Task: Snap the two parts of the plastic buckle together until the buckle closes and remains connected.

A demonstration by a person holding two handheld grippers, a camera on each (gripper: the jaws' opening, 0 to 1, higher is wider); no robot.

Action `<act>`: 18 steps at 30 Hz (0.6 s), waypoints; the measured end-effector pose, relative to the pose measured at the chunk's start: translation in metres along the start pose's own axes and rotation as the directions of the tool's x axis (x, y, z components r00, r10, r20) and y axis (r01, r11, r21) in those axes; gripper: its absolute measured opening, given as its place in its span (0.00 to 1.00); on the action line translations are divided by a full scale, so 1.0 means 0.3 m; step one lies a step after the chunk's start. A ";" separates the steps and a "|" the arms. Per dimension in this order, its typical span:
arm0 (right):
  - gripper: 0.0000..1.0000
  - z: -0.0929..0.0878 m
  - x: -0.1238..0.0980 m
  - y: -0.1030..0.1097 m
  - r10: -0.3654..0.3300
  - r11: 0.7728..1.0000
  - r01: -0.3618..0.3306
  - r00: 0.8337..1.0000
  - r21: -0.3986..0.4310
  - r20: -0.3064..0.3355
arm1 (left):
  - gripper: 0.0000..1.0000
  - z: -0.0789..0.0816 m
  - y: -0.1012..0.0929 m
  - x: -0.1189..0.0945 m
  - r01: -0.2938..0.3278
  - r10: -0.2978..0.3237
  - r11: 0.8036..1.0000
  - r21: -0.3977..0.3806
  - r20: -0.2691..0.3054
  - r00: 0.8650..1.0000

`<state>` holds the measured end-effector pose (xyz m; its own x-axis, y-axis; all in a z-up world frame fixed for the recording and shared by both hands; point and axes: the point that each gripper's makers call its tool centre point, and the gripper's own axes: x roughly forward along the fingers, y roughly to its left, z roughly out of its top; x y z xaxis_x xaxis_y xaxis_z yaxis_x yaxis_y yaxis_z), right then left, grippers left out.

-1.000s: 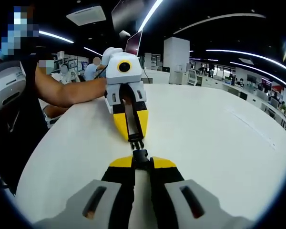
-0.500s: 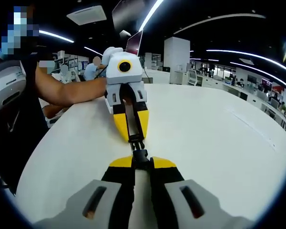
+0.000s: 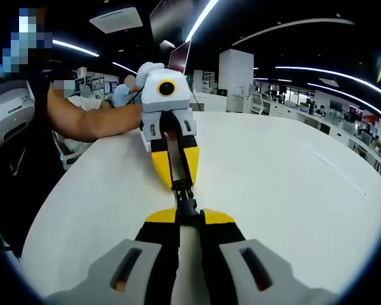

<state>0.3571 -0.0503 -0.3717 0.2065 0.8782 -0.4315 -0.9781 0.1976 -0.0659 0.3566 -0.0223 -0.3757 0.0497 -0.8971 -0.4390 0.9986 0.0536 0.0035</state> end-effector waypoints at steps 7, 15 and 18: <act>0.10 0.000 0.001 0.001 0.000 1.000 0.000 1.000 -0.001 0.000 | 0.10 0.000 -0.003 0.001 -0.001 0.001 1.000 0.006 0.000 1.000; 0.10 0.001 0.002 0.002 0.002 1.000 -0.002 1.000 0.001 0.000 | 0.10 0.002 -0.004 0.003 -0.003 0.003 1.000 0.014 -0.001 1.000; 0.10 0.001 0.002 0.003 0.003 1.000 -0.003 1.000 0.001 0.001 | 0.10 0.002 -0.005 0.004 -0.001 0.001 1.000 0.015 -0.001 1.000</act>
<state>0.3562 -0.0495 -0.3718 0.2033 0.8791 -0.4311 -0.9787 0.1953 -0.0633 0.3550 -0.0238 -0.3757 0.0510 -0.8964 -0.4403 0.9987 0.0483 0.0174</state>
